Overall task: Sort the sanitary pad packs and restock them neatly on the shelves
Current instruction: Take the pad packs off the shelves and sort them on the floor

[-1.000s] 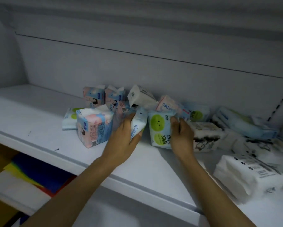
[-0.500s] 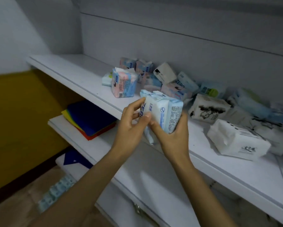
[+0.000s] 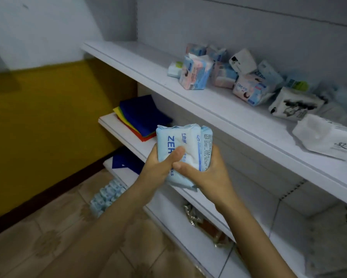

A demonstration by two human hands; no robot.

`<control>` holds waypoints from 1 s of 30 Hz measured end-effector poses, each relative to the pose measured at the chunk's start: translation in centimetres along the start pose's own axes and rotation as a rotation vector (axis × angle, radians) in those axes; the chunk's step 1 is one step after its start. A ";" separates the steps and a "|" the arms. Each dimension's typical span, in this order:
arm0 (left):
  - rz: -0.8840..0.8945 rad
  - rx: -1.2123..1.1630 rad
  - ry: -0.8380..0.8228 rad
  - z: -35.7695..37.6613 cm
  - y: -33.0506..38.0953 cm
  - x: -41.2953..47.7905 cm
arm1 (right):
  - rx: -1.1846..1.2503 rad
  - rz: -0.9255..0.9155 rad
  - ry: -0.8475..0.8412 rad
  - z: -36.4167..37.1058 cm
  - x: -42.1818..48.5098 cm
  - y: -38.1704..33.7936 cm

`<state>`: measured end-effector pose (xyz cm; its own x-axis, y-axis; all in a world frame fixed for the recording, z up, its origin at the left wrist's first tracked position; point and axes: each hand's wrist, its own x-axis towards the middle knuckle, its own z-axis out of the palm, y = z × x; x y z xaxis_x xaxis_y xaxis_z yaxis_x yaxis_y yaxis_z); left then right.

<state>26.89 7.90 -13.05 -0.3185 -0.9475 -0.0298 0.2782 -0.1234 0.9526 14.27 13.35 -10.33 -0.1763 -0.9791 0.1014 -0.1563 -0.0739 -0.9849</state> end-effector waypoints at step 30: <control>-0.849 0.247 0.388 -45.2 -10.1 -1.8 | -0.192 0.586 -0.466 39.8 5.6 22.4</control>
<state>65.57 -2.49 -36.33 0.0087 -0.6084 -0.7936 -0.1191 -0.7886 0.6033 48.49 -1.33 -37.37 0.1382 -0.8298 -0.5407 -0.3370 0.4739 -0.8135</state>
